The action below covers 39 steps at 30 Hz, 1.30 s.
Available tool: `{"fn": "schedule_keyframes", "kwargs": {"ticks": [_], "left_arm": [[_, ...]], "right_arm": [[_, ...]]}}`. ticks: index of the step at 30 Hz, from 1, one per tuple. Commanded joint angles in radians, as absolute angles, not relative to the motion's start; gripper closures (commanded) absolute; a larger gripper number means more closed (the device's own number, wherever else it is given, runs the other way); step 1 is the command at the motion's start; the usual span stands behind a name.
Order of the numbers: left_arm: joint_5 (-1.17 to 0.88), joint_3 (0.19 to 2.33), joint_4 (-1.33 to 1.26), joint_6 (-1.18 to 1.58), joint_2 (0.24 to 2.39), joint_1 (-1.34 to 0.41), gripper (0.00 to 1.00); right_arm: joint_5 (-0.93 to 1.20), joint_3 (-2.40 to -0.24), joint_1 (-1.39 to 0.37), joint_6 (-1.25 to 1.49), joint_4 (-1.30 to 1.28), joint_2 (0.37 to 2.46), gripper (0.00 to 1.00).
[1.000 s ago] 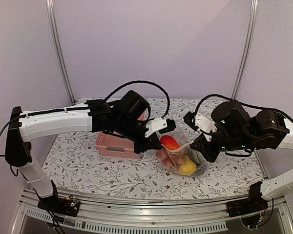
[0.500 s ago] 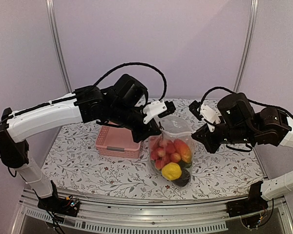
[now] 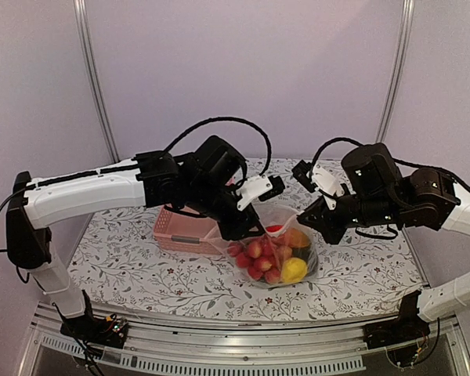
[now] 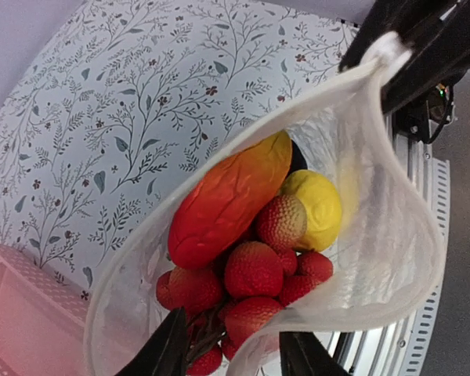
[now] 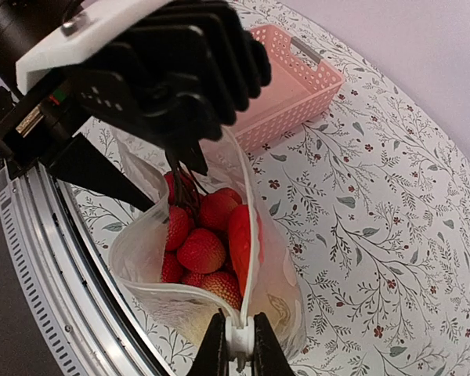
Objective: Place the food in the zip-top bag and seal the zipper
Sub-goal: Adjust the zipper food storage bag at the center of the board, then pass from the right arm to the left
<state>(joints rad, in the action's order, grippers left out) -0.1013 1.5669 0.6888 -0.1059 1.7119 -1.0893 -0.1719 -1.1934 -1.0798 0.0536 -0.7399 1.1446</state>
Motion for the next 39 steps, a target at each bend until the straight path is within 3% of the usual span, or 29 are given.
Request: {"fn": "schedule_keyframes", "kwargs": {"ticks": [1, 5, 13, 16, 28, 39], "left_arm": [[-0.172, 1.508, 0.491, -0.07, 1.627, -1.109, 0.6], [-0.217, 1.494, 0.454, -0.075, 1.627, -1.105, 0.56], [-0.255, 1.401, 0.412, -0.077, 1.533, -1.1, 0.33], [-0.277, 1.368, 0.366, -0.069, 1.522, -1.097, 0.29], [-0.362, 1.373, 0.269, 0.107, 1.573, -1.049, 0.35], [-0.427, 1.376, 0.212, 0.118, 1.645, -1.031, 0.61]], "right_arm": [[-0.111, -1.249, -1.077, 0.025, -0.718, 1.168, 1.0], [-0.125, -1.268, -1.076, 0.022, -0.718, 1.196, 1.0], [-0.147, -1.304, -1.068, 0.013, -0.726, 1.226, 1.0], [-0.137, -1.315, -1.067, 0.011, -0.727, 1.23, 1.0], [-0.144, -1.327, -1.066, 0.018, -0.723, 1.247, 1.0], [-0.104, -1.336, -1.066, 0.023, -0.711, 1.243, 1.0]]}}
